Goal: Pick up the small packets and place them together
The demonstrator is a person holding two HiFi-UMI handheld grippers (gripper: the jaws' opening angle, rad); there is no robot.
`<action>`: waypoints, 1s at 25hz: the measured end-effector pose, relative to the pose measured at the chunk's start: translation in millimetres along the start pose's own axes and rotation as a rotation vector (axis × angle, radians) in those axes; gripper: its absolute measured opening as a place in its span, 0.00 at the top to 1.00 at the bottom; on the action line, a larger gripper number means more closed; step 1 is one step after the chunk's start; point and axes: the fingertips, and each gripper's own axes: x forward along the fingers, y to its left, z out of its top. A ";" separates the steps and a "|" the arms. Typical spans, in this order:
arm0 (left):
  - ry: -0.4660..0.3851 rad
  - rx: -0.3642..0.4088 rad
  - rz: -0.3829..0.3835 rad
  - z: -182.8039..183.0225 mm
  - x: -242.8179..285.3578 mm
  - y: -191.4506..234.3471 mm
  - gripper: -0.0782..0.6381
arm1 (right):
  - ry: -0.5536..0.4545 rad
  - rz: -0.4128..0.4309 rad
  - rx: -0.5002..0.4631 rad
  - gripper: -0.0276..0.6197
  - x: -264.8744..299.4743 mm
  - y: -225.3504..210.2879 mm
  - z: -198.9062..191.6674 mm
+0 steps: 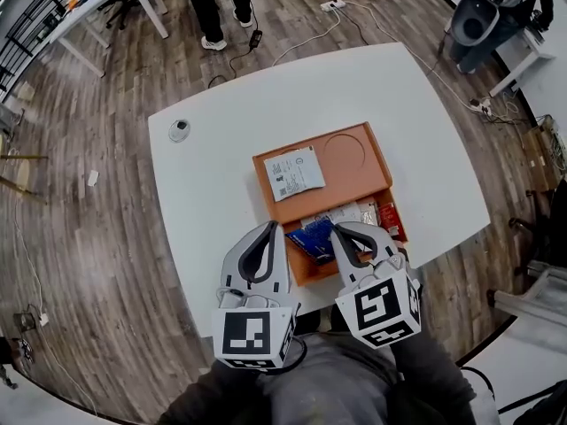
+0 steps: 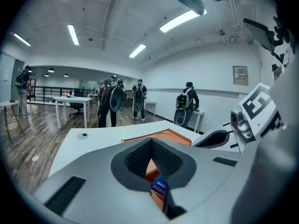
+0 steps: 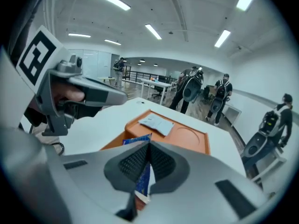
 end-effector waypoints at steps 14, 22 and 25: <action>-0.094 0.025 0.007 43.2 -2.5 -16.2 0.90 | -0.150 -0.018 -0.106 0.95 -30.7 -22.9 76.2; -0.125 0.014 0.087 64.3 3.8 10.8 0.90 | -0.208 0.039 -0.121 0.95 -8.0 -37.3 117.8; -0.121 0.007 0.111 65.0 12.3 19.0 0.90 | -0.203 0.052 -0.111 0.95 6.5 -47.1 118.7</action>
